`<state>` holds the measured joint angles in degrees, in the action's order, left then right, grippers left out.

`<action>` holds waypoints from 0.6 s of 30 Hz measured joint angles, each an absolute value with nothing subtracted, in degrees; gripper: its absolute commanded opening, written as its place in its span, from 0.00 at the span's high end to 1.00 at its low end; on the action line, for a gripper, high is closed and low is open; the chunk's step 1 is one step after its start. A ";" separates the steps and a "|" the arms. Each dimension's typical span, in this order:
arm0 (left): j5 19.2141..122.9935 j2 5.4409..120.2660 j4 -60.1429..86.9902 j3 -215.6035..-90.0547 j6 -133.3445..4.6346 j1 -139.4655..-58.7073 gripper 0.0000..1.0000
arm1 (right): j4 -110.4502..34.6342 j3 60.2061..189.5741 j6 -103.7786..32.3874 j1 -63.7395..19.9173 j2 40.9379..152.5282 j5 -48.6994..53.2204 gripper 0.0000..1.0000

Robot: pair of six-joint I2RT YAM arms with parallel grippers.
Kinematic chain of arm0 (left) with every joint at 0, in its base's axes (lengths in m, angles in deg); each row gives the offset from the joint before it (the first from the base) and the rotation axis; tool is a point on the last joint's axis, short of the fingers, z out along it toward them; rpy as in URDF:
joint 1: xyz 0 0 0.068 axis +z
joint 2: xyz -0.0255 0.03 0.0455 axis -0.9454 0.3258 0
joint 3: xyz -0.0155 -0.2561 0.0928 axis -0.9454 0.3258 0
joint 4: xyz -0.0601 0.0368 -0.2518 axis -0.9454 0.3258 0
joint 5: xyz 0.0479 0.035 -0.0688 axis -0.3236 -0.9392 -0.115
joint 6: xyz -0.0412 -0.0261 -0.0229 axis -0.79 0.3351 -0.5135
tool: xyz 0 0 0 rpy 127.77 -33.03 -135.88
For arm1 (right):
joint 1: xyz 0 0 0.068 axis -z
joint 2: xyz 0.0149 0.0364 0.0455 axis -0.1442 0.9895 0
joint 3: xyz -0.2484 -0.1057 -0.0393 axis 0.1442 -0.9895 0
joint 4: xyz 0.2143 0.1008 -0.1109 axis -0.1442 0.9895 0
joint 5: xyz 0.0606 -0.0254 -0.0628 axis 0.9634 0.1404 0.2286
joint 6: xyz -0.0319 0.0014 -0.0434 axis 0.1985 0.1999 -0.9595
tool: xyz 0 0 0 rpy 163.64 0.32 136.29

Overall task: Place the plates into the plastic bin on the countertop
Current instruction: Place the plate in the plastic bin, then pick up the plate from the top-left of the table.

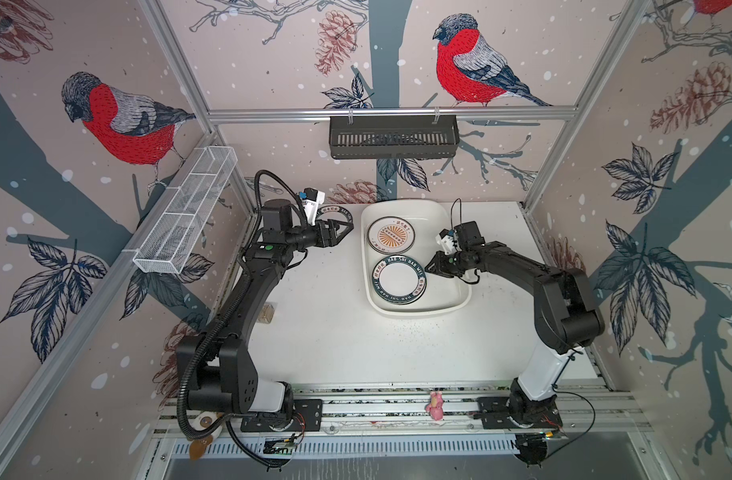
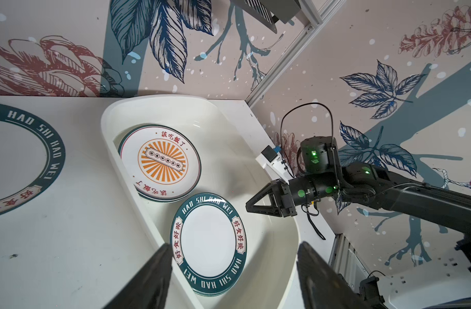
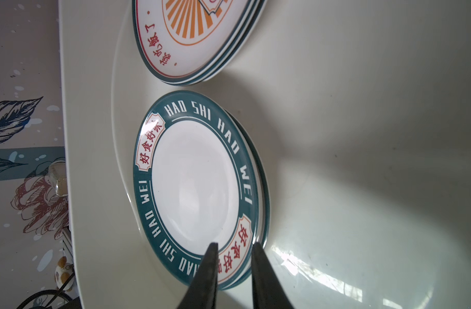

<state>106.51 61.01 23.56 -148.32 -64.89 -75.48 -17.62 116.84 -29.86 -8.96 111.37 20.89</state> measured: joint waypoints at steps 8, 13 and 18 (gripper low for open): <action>100.28 65.70 25.31 -150.51 -67.01 -70.69 0.27 | -21.58 114.11 -28.96 -8.96 105.71 20.72 0.75; 97.03 69.44 25.22 -150.64 -69.81 -67.63 0.31 | -25.91 110.46 -27.54 -9.80 100.42 20.44 0.74; 96.26 75.52 24.76 -150.64 -72.74 -64.99 0.37 | -30.52 106.55 -26.14 -11.15 95.31 20.30 0.73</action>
<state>96.26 75.52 24.76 -150.64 -72.74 -64.99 -30.52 106.55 -26.14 -11.15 95.31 20.30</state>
